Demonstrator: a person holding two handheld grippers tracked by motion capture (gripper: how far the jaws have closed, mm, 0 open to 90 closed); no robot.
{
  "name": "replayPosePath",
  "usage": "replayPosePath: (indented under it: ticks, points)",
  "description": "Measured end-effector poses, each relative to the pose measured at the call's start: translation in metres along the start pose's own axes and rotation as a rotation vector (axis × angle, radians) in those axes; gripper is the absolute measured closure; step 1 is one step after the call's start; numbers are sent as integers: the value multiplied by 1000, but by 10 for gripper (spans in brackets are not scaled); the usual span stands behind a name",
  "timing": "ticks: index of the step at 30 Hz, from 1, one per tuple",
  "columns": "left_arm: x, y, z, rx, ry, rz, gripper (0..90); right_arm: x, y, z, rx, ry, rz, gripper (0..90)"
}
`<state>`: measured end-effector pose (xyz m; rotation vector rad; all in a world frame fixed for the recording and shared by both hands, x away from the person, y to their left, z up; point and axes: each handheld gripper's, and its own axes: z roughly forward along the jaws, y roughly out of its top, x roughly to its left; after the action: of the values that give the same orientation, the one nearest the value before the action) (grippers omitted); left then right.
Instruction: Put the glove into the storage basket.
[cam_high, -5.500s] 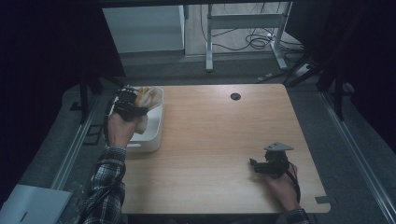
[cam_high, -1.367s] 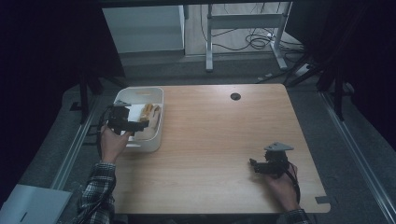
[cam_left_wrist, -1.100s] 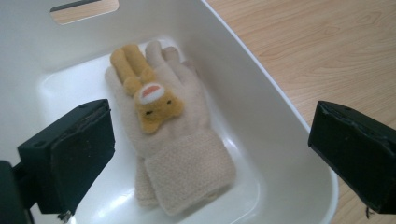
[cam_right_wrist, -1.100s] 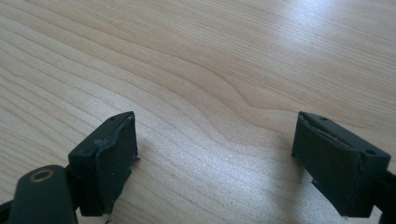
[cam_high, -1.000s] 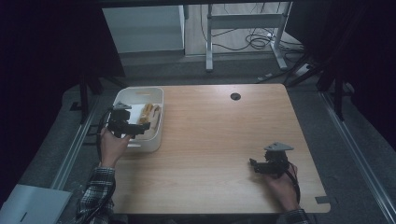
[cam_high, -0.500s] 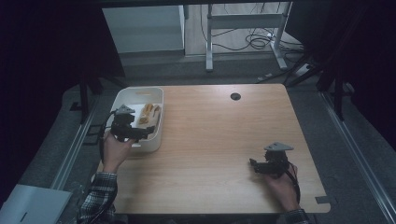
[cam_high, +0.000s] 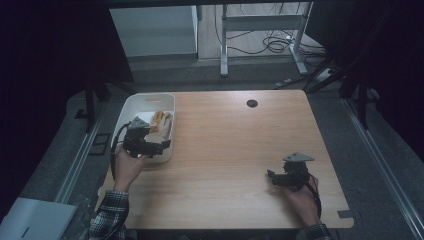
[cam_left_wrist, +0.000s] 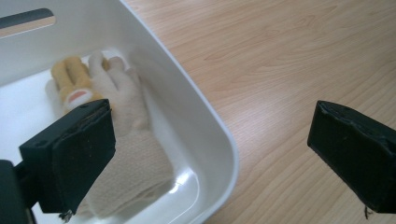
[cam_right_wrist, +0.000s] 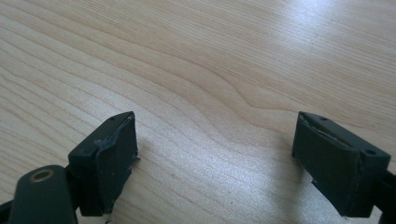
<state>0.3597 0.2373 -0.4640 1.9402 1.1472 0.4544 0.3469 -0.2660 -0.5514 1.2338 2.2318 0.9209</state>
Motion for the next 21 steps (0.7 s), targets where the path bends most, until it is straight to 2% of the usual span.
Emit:
replayPosePath:
  ticks: [8, 21]
  points:
    - [-12, -2, 0, -15, -18, 11, 14, 0, 0, 0, 0, 0, 1, 145]
    - [-39, -3, 7, -24, -69, 57, 15, 0, 0, 0, 1, 1, 0, 143]
